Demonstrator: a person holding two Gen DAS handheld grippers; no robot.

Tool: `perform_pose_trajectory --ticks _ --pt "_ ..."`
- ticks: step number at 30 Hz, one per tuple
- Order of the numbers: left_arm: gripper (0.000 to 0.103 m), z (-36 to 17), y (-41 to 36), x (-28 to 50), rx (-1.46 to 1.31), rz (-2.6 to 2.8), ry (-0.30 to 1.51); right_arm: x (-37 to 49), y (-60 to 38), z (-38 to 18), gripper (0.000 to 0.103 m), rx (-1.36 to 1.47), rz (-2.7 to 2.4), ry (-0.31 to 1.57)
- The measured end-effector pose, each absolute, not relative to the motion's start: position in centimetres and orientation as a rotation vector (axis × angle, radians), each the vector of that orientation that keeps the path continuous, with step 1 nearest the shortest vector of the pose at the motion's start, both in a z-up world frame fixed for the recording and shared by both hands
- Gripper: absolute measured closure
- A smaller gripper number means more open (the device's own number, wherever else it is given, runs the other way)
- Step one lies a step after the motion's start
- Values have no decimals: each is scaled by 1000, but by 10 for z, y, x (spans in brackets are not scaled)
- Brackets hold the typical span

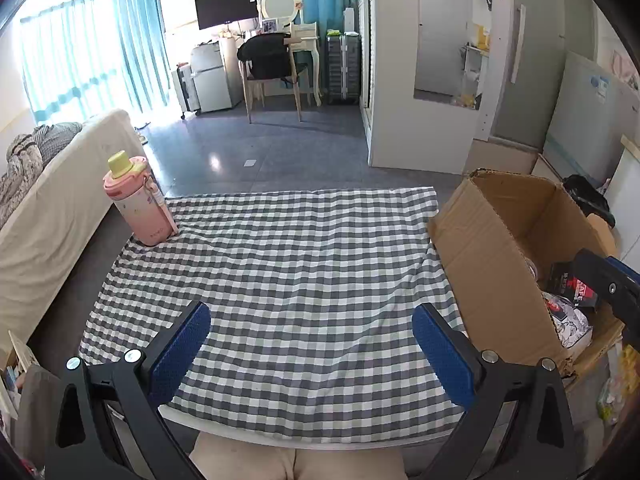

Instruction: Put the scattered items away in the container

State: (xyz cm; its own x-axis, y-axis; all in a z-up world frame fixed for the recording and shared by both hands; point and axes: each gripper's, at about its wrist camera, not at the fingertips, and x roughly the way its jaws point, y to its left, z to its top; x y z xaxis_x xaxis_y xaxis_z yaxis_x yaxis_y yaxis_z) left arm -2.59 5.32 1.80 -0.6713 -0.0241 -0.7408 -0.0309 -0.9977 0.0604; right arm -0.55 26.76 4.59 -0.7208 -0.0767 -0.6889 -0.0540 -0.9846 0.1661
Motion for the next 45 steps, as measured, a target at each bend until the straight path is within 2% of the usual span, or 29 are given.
perform_pose_trajectory --ticks 45 --pt "0 0 45 -45 -1374 2818 99 -15 257 35 20 1238 -2863 -253"
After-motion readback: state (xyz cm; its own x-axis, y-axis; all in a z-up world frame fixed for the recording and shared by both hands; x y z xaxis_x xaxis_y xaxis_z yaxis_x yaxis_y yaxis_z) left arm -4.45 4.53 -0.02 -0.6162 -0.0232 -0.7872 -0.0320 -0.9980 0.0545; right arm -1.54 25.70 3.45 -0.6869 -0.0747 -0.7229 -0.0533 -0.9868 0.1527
